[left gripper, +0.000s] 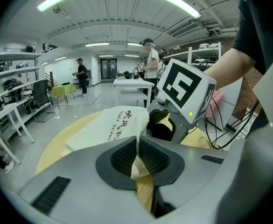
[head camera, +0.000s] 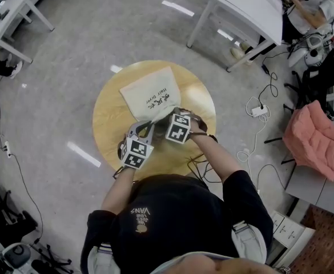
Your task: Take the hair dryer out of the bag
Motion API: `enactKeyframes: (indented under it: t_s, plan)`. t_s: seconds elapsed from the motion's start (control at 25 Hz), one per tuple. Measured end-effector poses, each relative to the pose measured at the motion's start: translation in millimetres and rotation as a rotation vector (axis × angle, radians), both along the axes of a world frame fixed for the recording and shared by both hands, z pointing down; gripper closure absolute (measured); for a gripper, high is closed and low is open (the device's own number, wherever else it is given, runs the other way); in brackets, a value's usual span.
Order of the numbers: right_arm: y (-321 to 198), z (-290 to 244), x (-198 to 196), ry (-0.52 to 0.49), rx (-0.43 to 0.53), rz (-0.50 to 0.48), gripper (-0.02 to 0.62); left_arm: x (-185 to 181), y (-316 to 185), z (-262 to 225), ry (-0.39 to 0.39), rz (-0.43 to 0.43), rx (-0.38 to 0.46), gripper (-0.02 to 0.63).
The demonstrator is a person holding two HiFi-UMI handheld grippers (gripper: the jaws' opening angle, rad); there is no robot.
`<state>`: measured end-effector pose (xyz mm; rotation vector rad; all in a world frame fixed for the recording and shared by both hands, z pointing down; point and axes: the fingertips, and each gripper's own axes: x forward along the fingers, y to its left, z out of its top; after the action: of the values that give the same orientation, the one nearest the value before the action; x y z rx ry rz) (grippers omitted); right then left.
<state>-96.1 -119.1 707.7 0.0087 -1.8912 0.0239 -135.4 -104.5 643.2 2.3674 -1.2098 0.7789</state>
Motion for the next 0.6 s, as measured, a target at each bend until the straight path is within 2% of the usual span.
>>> enactKeyframes:
  t_s: [0.2, 0.6]
  plan:
    - [1.2, 15.9, -0.1, 0.043, -0.04, -0.004, 0.236, 4.4, 1.6, 0.2, -0.006, 0.011, 0.003, 0.574]
    - [3.6, 13.8, -2.5, 0.008, -0.09, 0.0, 0.233, 2.1, 2.6, 1.0, 0.006, -0.011, -0.003, 0.574]
